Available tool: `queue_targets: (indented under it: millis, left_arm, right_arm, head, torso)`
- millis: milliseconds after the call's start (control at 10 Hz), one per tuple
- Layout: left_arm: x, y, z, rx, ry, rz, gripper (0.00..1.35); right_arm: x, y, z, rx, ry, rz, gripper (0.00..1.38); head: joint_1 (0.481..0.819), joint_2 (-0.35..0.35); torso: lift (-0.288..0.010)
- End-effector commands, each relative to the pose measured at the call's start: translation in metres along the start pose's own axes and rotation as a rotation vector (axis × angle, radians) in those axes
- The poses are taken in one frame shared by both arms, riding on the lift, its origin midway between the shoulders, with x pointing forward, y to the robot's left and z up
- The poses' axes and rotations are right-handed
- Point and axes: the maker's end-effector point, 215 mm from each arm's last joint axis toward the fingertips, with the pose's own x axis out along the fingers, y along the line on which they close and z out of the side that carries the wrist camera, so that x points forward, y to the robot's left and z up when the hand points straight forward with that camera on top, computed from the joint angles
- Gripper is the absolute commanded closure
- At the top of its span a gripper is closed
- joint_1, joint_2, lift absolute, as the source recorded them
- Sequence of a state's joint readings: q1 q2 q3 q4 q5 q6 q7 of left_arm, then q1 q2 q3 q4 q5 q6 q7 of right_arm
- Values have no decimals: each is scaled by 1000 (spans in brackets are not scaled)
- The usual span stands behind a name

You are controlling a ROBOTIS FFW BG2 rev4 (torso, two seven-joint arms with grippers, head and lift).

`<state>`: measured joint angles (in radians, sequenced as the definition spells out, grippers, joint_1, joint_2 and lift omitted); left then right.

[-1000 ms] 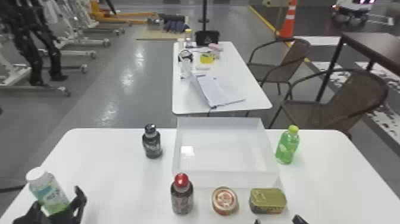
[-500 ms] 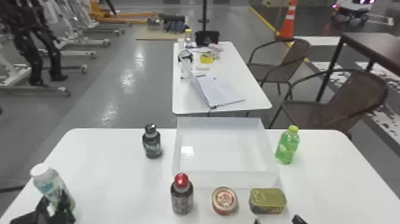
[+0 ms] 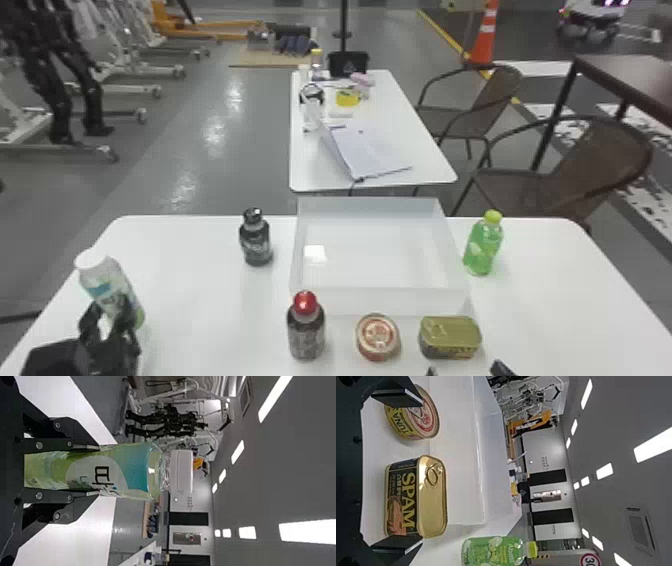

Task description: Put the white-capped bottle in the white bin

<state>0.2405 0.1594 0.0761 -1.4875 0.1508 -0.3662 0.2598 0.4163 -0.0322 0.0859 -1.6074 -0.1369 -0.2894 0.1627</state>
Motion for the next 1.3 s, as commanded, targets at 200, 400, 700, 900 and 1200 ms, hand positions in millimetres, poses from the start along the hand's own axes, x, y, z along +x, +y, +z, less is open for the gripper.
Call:
queue_targets:
  millis: [200,400,700,900,1200]
  left_arm:
    - [13,-91,92,-20,-157,-247,1134]
    - [13,-152,116,-116,-178,-396,1134]
    - [10,-229,139,-158,-172,-633,1134]
    - [4,-283,141,-107,-145,-822,1134]
    - [-15,-363,108,255,-77,-1118,1134]
  right_arm:
    - [2,0,0,2,-2,1,91]
    - [2,0,0,2,-2,2,93]
    - [5,1,0,3,-2,7,93]
    - [8,2,1,3,-4,10,93]
    - [12,6,1,4,-5,20,93]
  head:
    - [549,0]
    - [549,0]
    - [549,0]
    - [549,0]
    - [549,0]
  torso:
    - [-100]
    - [-100]
    - [-100]
    - [-100]
    - [-100]
